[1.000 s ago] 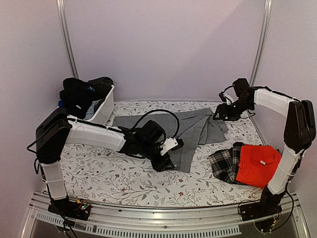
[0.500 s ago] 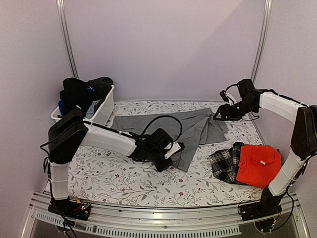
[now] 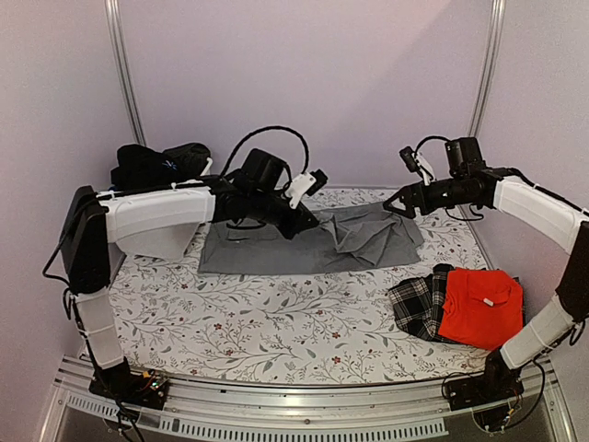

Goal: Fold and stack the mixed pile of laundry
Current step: Adjust the rectangle-folded shirt at the center of the board.

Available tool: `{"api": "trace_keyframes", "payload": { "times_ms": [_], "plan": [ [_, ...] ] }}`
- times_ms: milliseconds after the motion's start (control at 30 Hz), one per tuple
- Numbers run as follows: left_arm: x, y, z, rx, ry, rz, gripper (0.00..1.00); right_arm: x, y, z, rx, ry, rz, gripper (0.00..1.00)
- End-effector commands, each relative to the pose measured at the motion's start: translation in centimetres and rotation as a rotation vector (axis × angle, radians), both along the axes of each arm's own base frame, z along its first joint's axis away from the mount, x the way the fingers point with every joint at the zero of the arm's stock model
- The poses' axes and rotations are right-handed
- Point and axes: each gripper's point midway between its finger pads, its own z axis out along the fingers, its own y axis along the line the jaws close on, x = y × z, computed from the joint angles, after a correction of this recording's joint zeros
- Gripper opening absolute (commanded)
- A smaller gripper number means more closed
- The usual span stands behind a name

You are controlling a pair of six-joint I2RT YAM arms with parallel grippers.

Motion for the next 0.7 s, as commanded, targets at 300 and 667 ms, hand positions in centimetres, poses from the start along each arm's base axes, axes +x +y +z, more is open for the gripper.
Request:
{"api": "trace_keyframes", "payload": {
  "times_ms": [300,667],
  "plan": [
    [2.5,0.1,8.1,-0.251,0.246,-0.052,0.00,-6.2,6.9,8.4,0.032,-0.453,0.308,0.91],
    [3.7,0.1,10.0,-0.326,0.326,0.000,0.00,-5.6,11.3,7.1,-0.150,-0.529,0.289,0.91]
  ]
}}
